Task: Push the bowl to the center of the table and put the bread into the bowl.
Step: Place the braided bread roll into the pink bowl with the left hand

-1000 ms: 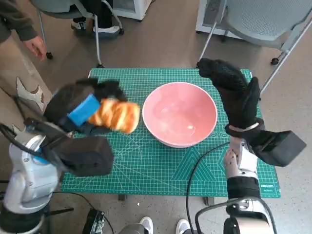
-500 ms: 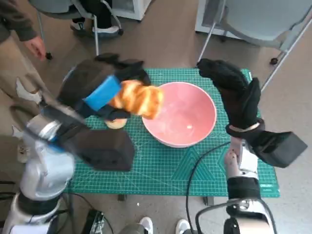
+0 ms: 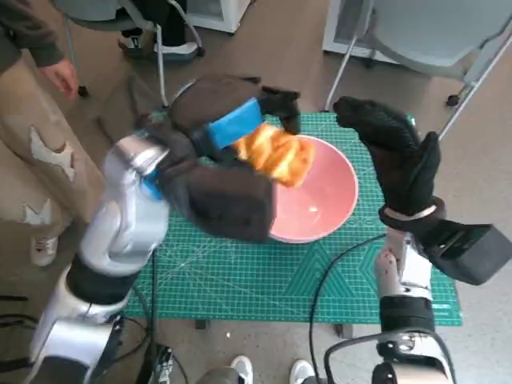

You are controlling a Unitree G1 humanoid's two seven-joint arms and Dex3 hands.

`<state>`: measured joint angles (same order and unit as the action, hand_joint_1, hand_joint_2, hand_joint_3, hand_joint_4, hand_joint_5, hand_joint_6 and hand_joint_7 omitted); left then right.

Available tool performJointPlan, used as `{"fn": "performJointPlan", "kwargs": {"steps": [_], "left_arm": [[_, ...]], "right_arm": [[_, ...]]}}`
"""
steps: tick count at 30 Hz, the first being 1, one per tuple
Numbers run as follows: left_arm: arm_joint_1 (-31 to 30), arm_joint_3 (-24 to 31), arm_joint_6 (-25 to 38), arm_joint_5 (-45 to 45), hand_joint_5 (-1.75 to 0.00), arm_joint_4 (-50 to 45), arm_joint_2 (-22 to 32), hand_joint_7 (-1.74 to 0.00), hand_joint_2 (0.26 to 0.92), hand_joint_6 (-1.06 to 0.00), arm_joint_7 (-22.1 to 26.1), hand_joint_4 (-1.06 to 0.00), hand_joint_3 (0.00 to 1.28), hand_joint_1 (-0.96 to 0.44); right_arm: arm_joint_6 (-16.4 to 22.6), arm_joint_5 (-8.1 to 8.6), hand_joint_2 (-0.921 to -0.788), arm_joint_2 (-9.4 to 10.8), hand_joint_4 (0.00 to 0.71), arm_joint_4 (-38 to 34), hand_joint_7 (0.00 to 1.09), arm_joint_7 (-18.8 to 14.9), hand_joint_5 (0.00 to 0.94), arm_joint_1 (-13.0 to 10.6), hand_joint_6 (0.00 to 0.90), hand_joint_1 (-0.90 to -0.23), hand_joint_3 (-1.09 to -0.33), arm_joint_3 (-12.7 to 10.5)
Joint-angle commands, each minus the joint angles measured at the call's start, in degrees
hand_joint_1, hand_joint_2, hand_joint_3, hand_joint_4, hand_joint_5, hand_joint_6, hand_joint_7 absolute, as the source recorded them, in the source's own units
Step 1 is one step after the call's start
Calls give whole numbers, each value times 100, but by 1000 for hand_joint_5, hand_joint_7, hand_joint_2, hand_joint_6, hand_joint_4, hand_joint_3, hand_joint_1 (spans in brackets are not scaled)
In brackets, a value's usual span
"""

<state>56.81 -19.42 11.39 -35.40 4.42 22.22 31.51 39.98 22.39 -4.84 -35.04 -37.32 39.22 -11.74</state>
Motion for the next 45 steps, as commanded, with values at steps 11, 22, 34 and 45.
{"fn": "performJointPlan", "kwargs": {"steps": [11, 22, 34, 45], "left_arm": [[945, -356, -561, 46, -1277, 1886, -478, -1098, 919, -643, -145, -635, 87, 1], [780, -106, -687, 772, -553, 2143, -545, -343, 841, -278, 316, -300, 122, 39], [773, -175, -831, 974, -5, 2155, -341, -41, 724, -130, 856, -2, 33, -274], [192, 162, -1006, 1018, 1, 1359, 146, -28, 733, -130, 677, 1, 21, -384]], "right_arm": [[75, -157, -921, -34, 238, 133, 544, 352, 2, -254, 74, -630, -703, -12], [80, -161, -921, -48, 240, 177, 547, 450, 2, -294, 74, -626, -702, -23], [75, -87, -921, -12, 235, 58, 544, 433, 0, -244, 75, -626, -698, -58], [63, -3, -921, 53, 235, 55, 541, 317, 0, -258, 76, -642, -698, -22]]}}
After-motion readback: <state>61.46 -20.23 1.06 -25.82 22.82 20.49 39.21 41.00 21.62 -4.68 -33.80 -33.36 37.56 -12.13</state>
